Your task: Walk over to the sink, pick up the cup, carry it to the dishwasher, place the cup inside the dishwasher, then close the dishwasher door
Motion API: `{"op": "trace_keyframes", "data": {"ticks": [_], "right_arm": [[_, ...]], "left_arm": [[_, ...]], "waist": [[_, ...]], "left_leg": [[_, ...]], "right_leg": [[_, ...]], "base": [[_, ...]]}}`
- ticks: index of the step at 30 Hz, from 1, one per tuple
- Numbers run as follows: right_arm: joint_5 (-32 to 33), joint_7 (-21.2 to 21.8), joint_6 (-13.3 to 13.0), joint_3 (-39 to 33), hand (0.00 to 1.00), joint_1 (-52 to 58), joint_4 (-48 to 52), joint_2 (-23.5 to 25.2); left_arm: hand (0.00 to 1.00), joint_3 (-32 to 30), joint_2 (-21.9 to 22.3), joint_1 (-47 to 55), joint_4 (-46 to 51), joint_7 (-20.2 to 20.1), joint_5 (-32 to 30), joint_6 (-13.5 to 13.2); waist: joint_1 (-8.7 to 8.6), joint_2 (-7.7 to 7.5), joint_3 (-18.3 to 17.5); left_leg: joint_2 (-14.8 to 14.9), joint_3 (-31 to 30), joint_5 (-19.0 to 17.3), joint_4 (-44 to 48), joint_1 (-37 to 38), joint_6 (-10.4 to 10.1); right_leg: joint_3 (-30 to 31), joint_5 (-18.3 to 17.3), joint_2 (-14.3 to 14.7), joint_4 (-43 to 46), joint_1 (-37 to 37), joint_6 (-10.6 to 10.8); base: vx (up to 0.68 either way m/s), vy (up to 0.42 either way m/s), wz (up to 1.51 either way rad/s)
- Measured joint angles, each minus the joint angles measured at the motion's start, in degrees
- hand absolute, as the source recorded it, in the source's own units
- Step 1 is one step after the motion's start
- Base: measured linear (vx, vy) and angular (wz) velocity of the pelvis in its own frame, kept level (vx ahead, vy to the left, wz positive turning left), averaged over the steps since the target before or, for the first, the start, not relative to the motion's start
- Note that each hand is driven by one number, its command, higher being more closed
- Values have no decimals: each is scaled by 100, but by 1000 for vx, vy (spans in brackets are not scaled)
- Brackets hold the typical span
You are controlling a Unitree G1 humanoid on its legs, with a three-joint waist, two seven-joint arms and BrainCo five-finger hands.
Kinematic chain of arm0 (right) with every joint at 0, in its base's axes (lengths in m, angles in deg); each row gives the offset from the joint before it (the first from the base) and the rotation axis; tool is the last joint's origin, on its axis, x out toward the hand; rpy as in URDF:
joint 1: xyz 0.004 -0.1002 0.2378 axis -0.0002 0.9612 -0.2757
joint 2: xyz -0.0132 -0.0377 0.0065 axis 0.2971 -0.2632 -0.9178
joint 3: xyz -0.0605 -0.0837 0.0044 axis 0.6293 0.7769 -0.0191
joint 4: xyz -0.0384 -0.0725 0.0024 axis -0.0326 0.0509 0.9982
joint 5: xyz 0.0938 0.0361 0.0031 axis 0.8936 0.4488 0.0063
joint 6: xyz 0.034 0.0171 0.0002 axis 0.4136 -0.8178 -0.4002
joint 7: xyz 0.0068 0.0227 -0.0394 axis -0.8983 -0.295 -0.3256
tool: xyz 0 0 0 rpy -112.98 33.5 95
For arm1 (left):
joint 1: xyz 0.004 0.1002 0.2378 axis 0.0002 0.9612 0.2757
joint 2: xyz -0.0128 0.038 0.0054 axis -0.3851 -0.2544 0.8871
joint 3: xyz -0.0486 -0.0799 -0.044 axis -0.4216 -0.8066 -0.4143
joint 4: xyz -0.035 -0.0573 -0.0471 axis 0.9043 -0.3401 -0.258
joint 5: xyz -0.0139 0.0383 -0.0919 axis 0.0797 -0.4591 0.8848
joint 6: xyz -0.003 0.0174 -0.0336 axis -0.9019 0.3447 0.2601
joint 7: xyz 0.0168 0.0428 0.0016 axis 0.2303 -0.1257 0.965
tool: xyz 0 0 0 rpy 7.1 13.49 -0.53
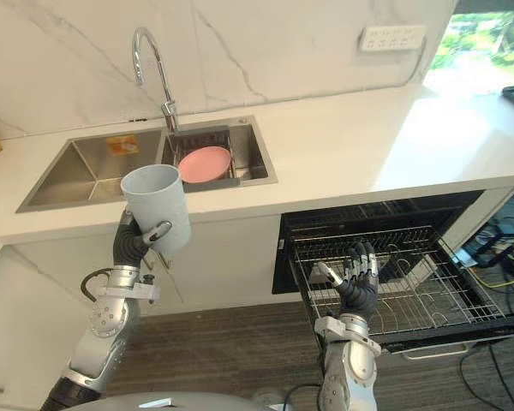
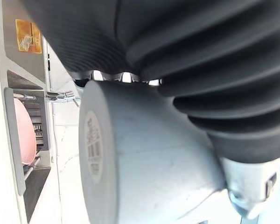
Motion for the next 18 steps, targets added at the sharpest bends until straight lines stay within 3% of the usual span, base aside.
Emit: {"op": "trace_keyframes", "data": {"ticks": [1, 3, 6, 9, 12, 13, 15, 18], "right_arm": [[-1, -61, -1, -4, 0, -21, 3, 66], [-7, -196, -1, -31, 0, -67, 7, 81], [-1, -339, 24, -207, 0, -245, 22, 80], [-1, -398, 143, -276, 0, -441, 93, 82], [-10, -202, 301, -261, 0, -522, 276, 97], [-7, -109, 339, -275, 0, -505, 430, 94], [-8, -2, 427, -329, 0, -457, 621, 88], [-17, 1, 546, -384, 0, -436, 743, 56]], "left_arm": [[100, 11, -99, -73, -9, 4, 2, 3], [100, 38, -131, -137, -7, 5, 2, 13], [100, 148, -112, -460, 14, -6, 1, 151], [100, 159, -60, -770, 143, 11, -9, 227], [100, 47, -72, -786, 308, 253, -226, 309], [100, 16, -75, -779, 333, 366, -254, 319], [100, 2, -82, -767, 351, 489, -357, 319], [100, 13, 92, -688, 346, 658, -508, 318]], "waist": [[7, -144, 4], [9, -210, -15], [-34, -126, -18], [-75, -39, 34], [69, -71, 130], [9, -59, 146], [-64, -85, 172], [-107, 24, 256]], "left_leg": [[-146, 114, -15, -60, 27, 79], [-249, 313, -74, -71, 116, 174], [-261, 705, -158, -159, 271, 252], [-161, 1303, -336, -126, 328, 327], [-107, 2045, -581, -119, 549, 281], [-92, 2185, -631, -100, 547, 284], [-90, 2242, -686, -64, 551, 259], [200, 2260, -818, 283, 539, 145]], "right_leg": [[67, 67, -130, -48, -44, 18], [61, 289, -233, -171, -43, 60], [-485, 690, -298, -171, -202, -49], [-1221, 1137, -276, 63, -686, -331], [-2147, 1371, -166, -495, -701, -637], [-2343, 1531, -141, -734, -633, -686], [-2258, 1709, -18, -955, -640, -602], [-2236, 1698, 227, -1073, -511, -580]], "base": [[48, 248, -31], [39, 189, -52], [-2, 121, -71], [-59, 101, -110], [-112, 82, -171], [-111, 64, -143], [-18, 2, -74], [48, -75, -19]]}}
